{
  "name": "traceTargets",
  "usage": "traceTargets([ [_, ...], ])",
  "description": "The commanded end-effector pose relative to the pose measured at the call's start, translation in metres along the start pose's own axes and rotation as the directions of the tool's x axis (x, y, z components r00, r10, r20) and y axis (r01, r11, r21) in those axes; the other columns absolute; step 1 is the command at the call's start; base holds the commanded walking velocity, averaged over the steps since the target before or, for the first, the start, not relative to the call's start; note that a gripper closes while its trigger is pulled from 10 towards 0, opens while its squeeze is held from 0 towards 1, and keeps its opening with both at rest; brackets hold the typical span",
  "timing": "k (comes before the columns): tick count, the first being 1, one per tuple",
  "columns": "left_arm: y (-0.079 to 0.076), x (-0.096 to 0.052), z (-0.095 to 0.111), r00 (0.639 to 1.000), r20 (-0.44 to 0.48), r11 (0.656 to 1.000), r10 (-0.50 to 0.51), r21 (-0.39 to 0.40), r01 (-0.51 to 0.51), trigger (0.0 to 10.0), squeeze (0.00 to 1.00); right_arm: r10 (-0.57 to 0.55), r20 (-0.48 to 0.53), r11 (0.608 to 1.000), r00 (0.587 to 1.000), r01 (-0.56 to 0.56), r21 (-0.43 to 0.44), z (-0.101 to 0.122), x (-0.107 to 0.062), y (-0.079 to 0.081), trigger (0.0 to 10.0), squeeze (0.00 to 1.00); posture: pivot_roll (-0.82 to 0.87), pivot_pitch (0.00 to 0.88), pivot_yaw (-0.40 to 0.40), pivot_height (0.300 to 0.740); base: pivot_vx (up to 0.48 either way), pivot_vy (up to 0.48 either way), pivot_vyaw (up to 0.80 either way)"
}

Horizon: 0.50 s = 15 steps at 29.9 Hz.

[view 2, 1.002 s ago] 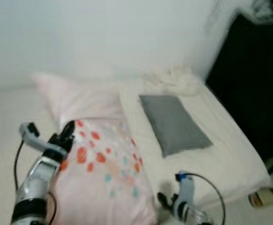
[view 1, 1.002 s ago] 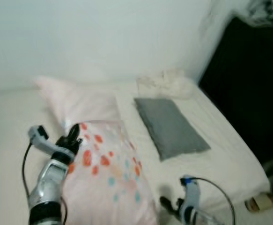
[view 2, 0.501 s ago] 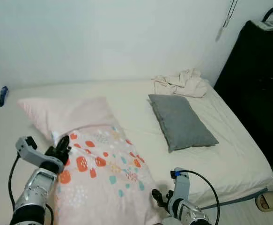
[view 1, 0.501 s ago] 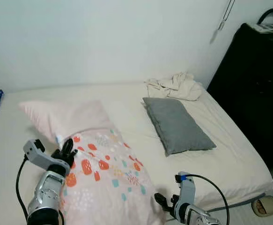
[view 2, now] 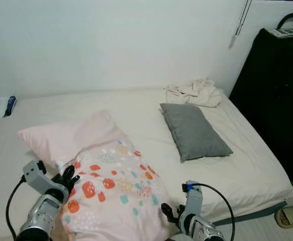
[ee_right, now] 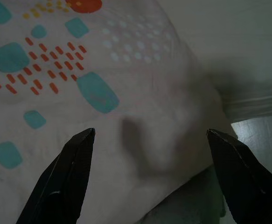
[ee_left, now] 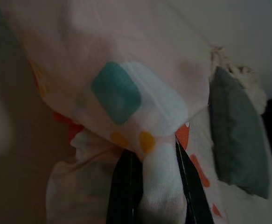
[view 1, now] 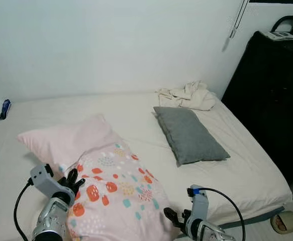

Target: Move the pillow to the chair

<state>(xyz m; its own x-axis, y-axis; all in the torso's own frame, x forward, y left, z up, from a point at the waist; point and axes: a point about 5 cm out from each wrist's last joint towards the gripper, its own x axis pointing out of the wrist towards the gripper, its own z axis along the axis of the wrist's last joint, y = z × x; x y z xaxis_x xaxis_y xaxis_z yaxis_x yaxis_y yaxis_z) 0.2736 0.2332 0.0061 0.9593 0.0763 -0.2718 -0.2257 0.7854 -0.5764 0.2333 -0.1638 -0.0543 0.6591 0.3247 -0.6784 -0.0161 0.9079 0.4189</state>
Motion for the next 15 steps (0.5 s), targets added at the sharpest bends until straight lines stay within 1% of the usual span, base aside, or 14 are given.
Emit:
traceTargets([
  [1, 0.008, -0.002, 0.001, 0.999, -0.007, 0.999, 0.038, 0.031, -0.038, 10.0, 0.0, -0.019, -0.01, 0.999, 1.0, 0.018, -0.029, -0.003, 0.0, -0.001, 10.0, 0.0, -0.09, 0.089, -0.033, 0.74, 0.0, 0.0, 0.0],
  [2, 0.008, -0.002, 0.001, 0.999, -0.007, 0.999, 0.038, 0.031, -0.038, 10.0, 0.0, -0.019, -0.01, 0.999, 1.0, 0.018, -0.029, -0.003, 0.0, -0.001, 10.0, 0.0, -0.09, 0.089, -0.033, 0.74, 0.0, 0.0, 0.0],
  [4, 0.012, -0.004, -0.002, 0.998, -0.017, 0.997, 0.064, 0.049, -0.063, 10.0, 0.0, -0.055, -0.003, 0.995, 0.998, 0.055, -0.087, -0.004, -0.002, -0.005, 10.0, 0.0, -0.09, 0.089, -0.033, 0.74, 0.0, 0.0, 0.0],
  [5, 0.015, -0.005, -0.004, 0.996, -0.027, 0.995, 0.08, 0.054, -0.078, 10.0, 0.0, -0.069, -0.011, 0.995, 0.998, 0.068, -0.075, -0.007, -0.003, -0.008, 10.0, 0.0, -0.09, 0.081, -0.032, 0.74, 0.0, 0.0, 0.0],
  [6, 0.015, -0.005, -0.004, 0.996, -0.027, 0.995, 0.08, 0.054, -0.078, 10.0, 0.0, -0.069, -0.011, 0.995, 0.998, 0.068, -0.075, -0.007, -0.003, -0.008, 10.0, 0.0, -0.09, 0.081, -0.032, 0.74, 0.0, 0.0, 0.0],
  [7, 0.02, -0.008, -0.007, 0.994, -0.038, 0.994, 0.103, 0.049, -0.101, 10.0, 0.0, -0.084, -0.032, 0.994, 0.996, 0.081, -0.078, -0.011, -0.005, -0.011, 10.0, 0.0, -0.09, 0.074, -0.032, 0.74, 0.0, 0.0, 0.0],
  [8, 0.025, -0.011, -0.01, 0.991, -0.046, 0.992, 0.124, 0.036, -0.123, 10.0, 0.0, -0.091, -0.047, 0.994, 0.995, 0.088, -0.062, -0.014, -0.007, -0.014, 10.0, 0.0, -0.09, 0.071, -0.033, 0.74, 0.0, 0.0, 0.59],
  [9, 0.025, -0.011, -0.01, 0.991, -0.046, 0.992, 0.124, 0.036, -0.123, 10.0, 0.0, -0.091, -0.047, 0.994, 0.995, 0.088, -0.062, -0.014, -0.007, -0.014, 10.0, 0.0, -0.09, 0.071, -0.033, 0.74, 0.0, 0.0, 0.59],
  [11, 0.034, -0.017, -0.014, 0.984, -0.056, 0.986, 0.168, 0.013, -0.167, 10.0, 0.0, -0.101, -0.075, 0.993, 0.992, 0.096, -0.075, -0.022, -0.01, -0.017, 10.0, 0.0, -0.08, 0.066, -0.035, 0.74, 0.0, 0.0, 0.76],
  [12, 0.034, -0.017, -0.014, 0.984, -0.056, 0.986, 0.168, 0.013, -0.167, 10.0, 0.0, -0.101, -0.075, 0.993, 0.992, 0.096, -0.075, -0.022, -0.01, -0.017, 10.0, 0.0, -0.08, 0.066, -0.035, 0.74, 0.0, 0.0, 0.74],
  [14, 0.042, -0.023, -0.016, 0.977, -0.057, 0.978, 0.207, -0.006, -0.208, 10.0, 0.0, -0.099, -0.087, 0.992, 0.991, 0.092, -0.086, -0.026, -0.011, -0.019, 10.0, 0.0, -0.08, 0.066, -0.035, 0.74, 0.0, 0.0, 0.74],
  [15, 0.042, -0.023, -0.016, 0.977, -0.057, 0.978, 0.207, -0.006, -0.208, 10.0, 0.0, -0.099, -0.087, 0.992, 0.991, 0.092, -0.086, -0.026, -0.011, -0.019, 10.0, 0.0, -0.08, 0.066, -0.035, 0.74, 0.0, 0.0, 0.74],
])
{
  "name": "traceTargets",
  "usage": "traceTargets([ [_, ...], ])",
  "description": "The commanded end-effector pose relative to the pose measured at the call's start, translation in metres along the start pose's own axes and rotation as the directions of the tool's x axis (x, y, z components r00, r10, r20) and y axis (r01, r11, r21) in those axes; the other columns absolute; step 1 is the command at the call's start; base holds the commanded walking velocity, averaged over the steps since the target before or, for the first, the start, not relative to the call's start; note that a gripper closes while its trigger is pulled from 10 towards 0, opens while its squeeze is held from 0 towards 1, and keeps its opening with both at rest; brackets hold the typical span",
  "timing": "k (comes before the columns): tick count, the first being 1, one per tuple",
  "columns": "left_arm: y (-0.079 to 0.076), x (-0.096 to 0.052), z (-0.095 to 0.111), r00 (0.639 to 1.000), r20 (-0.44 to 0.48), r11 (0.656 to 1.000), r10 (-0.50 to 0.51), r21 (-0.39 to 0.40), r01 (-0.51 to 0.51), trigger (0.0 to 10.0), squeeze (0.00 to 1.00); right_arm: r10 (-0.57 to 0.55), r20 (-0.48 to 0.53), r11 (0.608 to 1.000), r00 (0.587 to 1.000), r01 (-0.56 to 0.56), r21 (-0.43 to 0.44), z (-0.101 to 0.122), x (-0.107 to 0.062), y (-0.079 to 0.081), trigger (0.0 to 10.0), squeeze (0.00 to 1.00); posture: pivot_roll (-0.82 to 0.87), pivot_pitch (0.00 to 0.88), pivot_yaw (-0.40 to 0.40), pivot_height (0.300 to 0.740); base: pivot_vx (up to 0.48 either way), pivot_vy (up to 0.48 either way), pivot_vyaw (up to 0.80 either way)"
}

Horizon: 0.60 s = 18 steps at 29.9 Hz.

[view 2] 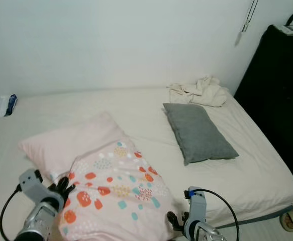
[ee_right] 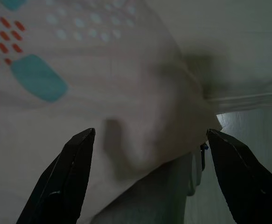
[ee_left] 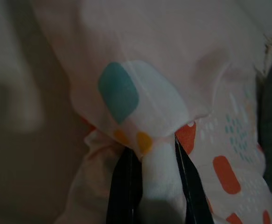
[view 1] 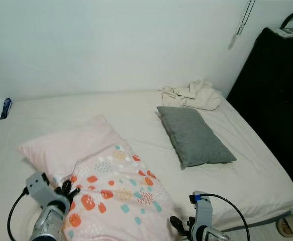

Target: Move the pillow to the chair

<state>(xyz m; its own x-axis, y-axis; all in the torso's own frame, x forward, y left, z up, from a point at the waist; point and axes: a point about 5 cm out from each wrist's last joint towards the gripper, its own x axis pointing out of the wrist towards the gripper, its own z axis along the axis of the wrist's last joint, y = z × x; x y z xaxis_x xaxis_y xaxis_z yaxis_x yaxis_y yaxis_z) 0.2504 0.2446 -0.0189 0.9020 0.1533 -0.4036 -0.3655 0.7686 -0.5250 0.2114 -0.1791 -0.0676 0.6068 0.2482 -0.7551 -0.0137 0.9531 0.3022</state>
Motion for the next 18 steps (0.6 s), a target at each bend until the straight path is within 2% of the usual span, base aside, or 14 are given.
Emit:
traceTargets([
  [1, 0.015, -0.006, 0.0, 0.998, 0.006, 0.998, 0.059, -0.015, -0.059, 10.0, 0.0, 0.003, -0.021, 1.0, 1.0, -0.003, -0.006, -0.005, 0.0, 0.001, 10.0, 0.0, -0.08, 0.066, -0.035, 0.74, 0.0, 0.0, 0.74],
  [4, 0.029, -0.011, 0.001, 0.992, 0.011, 0.991, 0.128, -0.031, -0.128, 10.0, 0.0, 0.025, -0.01, 1.0, 1.0, -0.025, -0.01, -0.003, 0.001, 0.004, 10.0, 0.0, -0.08, 0.061, -0.032, 0.74, 0.0, 0.0, 0.74],
  [10, 0.037, -0.013, 0.001, 0.983, 0.001, 0.983, 0.182, -0.025, -0.182, 10.0, 0.0, 0.042, -0.003, 0.999, 0.999, -0.042, -0.015, 0.0, 0.003, 0.009, 10.0, 0.0, -0.08, 0.061, -0.03, 0.74, 0.0, 0.0, 0.74],
  [13, 0.047, -0.019, -0.005, 0.97, -0.035, 0.971, 0.239, -0.02, -0.24, 10.0, 0.0, 0.053, -0.003, 0.998, 0.999, -0.053, -0.02, 0.001, 0.004, 0.013, 10.0, 0.0, -0.08, 0.06, -0.03, 0.74, 0.0, 0.0, 0.74],
  [18, 0.056, -0.028, -0.017, 0.957, -0.081, 0.96, 0.279, -0.006, -0.28, 10.0, 0.0, 0.055, -0.015, 0.998, 0.998, -0.056, -0.033, -0.002, 0.004, 0.013, 10.0, 0.0, -0.08, 0.061, -0.027, 0.74, 0.0, 0.0, 0.74],
])
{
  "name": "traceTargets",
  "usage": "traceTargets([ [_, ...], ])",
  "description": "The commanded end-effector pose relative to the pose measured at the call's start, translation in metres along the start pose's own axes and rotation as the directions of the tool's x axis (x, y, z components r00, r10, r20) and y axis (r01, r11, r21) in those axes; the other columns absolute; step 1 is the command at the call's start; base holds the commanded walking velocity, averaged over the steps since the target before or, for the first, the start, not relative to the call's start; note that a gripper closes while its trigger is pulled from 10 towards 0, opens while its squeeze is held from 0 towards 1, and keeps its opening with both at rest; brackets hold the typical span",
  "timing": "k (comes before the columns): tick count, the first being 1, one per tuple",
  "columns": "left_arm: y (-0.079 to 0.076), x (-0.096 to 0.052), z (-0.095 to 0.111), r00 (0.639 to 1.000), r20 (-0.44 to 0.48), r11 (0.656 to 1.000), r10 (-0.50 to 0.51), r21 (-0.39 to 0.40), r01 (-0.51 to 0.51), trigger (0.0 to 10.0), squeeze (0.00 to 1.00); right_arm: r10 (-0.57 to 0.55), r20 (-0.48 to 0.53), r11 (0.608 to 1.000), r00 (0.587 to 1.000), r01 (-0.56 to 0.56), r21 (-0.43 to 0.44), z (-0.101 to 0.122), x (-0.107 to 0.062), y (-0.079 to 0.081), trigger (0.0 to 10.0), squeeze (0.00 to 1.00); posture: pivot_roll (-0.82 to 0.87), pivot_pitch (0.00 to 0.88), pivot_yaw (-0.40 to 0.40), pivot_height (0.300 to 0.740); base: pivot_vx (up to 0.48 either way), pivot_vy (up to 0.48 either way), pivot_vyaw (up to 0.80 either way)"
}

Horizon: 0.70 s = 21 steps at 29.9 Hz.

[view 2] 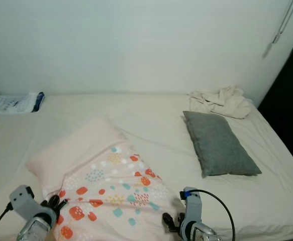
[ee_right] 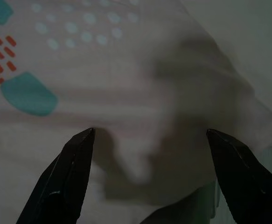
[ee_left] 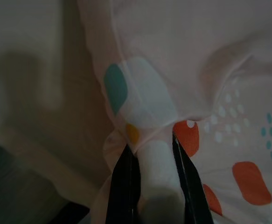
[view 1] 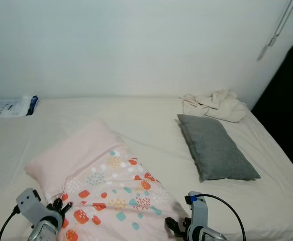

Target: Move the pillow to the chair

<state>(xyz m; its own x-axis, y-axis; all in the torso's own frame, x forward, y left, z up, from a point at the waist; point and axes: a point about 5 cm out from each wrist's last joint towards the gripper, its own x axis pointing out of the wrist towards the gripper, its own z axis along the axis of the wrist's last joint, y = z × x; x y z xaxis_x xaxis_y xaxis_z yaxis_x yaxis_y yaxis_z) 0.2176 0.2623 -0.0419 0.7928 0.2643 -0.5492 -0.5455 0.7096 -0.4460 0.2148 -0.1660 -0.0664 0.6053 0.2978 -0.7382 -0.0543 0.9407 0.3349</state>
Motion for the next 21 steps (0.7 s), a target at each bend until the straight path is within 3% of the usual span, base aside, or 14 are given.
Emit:
traceTargets([
  [1, 0.025, -0.01, -0.012, 0.994, -0.043, 0.995, 0.101, 0.007, -0.101, 10.0, 0.0, 0.001, -0.019, 1.0, 1.0, -0.001, -0.022, -0.005, 0.0, 0.0, 10.0, 0.0, -0.08, 0.061, -0.027, 0.74, 0.0, 0.0, 0.74],
  [9, 0.051, -0.034, -0.052, 0.958, -0.186, 0.975, 0.22, 0.016, -0.22, 10.0, 0.0, 0.003, -0.023, 1.0, 1.0, -0.003, -0.018, -0.008, -0.001, -0.001, 10.0, 0.0, -0.08, 0.059, -0.026, 0.74, 0.0, 0.0, 0.74],
  [21, 0.06, -0.042, -0.062, 0.94, -0.226, 0.966, 0.257, 0.022, -0.259, 10.0, 0.0, 0.02, -0.02, 0.999, 1.0, -0.021, -0.027, -0.005, 0.0, 0.003, 10.0, 0.0, -0.07, 0.061, -0.033, 0.74, 0.0, 0.0, 0.74],
])
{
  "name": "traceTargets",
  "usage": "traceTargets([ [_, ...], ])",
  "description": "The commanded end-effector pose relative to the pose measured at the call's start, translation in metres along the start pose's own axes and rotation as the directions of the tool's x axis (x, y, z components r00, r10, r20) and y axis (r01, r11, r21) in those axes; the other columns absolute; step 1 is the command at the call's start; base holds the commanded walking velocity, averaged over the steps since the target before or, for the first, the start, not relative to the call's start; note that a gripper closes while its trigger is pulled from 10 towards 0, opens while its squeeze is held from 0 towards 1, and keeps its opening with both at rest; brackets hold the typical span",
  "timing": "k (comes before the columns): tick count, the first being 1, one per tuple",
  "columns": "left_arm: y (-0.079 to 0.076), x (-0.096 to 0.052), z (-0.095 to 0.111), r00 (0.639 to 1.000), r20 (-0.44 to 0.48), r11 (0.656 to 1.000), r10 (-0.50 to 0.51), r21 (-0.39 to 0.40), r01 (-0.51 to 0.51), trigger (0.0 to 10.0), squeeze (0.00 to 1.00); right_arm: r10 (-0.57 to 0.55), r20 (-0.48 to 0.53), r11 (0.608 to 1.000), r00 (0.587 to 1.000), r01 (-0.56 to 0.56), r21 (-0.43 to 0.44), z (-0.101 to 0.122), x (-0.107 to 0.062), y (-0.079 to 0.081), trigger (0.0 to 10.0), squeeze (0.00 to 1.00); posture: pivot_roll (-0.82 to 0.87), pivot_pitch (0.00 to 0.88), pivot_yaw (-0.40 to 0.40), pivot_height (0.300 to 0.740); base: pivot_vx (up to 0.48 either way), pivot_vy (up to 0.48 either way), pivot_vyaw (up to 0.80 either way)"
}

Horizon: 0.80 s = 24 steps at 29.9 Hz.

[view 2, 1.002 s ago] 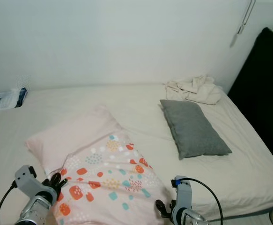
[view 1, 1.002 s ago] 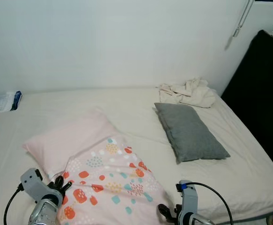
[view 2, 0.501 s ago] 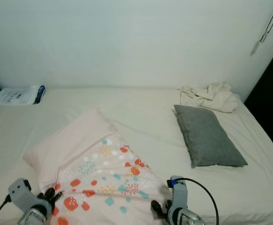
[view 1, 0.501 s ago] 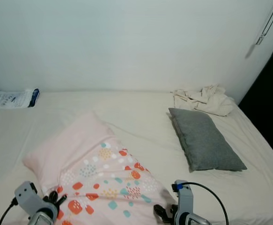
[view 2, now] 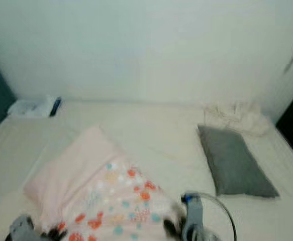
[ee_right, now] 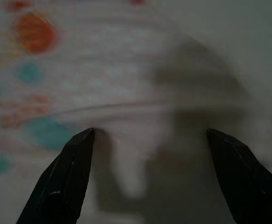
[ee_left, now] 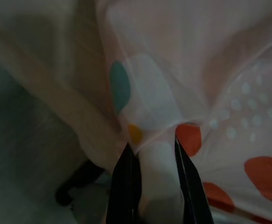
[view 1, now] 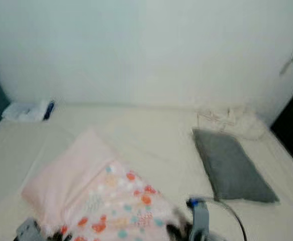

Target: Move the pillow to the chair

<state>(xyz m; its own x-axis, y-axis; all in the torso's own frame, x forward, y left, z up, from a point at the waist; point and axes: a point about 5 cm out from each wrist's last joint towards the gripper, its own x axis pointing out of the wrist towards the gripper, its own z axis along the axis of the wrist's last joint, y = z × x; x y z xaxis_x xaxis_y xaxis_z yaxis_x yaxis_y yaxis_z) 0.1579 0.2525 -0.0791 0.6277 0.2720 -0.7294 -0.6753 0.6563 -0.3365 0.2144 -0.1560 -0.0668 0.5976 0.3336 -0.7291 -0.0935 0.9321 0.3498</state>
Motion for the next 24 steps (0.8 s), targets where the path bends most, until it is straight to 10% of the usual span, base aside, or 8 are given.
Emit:
traceTargets([
  [1, 0.02, -0.007, -0.015, 0.994, -0.063, 0.996, 0.086, 0.004, -0.086, 10.0, 0.0, -0.017, -0.015, 1.0, 1.0, 0.016, -0.006, -0.004, -0.003, -0.006, 10.0, 0.0, -0.07, 0.061, -0.033, 0.74, 0.0, 0.0, 0.74],
  [24, 0.018, -0.01, -0.028, 0.989, -0.118, 0.995, 0.085, 0.062, -0.078, 10.0, 0.0, 0.008, -0.003, 1.0, 1.0, -0.008, -0.008, -0.002, -0.003, -0.006, 10.0, 0.0, -0.08, 0.062, -0.035, 0.74, 0.0, 0.0, 0.74],
])
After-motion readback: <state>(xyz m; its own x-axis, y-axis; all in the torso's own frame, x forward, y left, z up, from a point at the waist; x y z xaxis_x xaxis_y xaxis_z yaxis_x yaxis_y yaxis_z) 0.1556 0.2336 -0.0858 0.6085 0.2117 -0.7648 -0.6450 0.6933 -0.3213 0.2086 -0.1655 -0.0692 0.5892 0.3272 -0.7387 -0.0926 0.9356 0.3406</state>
